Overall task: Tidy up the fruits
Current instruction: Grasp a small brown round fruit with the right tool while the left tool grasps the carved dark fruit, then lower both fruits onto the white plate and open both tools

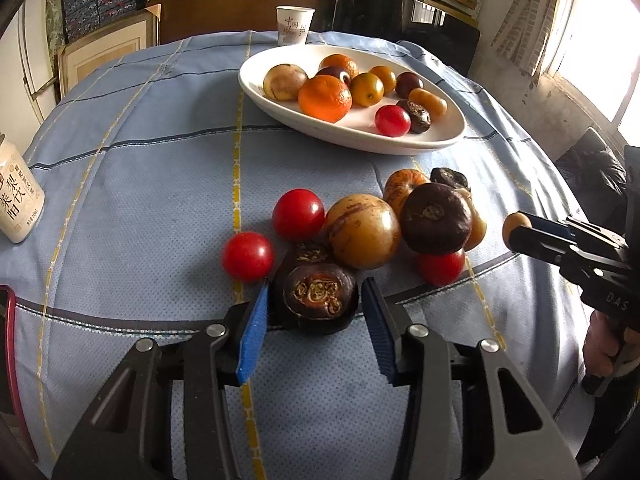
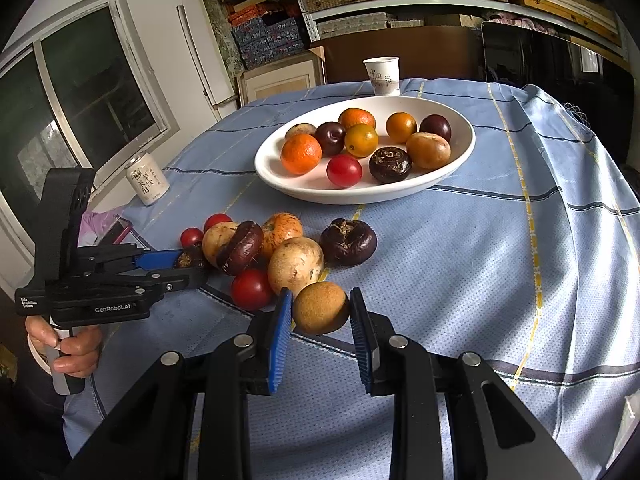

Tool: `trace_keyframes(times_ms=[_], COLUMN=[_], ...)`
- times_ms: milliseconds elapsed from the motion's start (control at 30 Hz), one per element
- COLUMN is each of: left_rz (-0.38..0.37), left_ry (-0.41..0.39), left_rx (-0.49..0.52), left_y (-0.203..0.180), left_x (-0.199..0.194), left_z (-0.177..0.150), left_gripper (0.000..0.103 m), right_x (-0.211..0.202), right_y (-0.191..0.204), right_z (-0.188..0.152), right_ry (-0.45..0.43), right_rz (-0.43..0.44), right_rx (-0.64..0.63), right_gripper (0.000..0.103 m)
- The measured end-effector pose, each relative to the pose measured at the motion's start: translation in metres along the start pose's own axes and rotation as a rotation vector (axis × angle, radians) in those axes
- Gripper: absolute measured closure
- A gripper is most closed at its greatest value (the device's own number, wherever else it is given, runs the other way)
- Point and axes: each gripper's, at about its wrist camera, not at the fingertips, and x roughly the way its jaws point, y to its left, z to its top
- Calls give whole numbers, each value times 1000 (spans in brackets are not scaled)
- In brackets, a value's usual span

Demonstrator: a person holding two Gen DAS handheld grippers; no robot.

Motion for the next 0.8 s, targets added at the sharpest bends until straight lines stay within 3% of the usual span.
trace_keyframes(times_ms=[433,800], left_rz=[-5,-30], left_ry=[-8,-63], left_rx=[-12,-57], left_y=[2,9], left_x=[-2,-27], left_z=[0,-16], left_gripper=[60,60], right_x=[-2,-4], right_y=[-3,-6], right_z=[0,0], right_ry=[-9,-22], right_rz=[-4,7], right_rx=[6,15], right_gripper=[74,74])
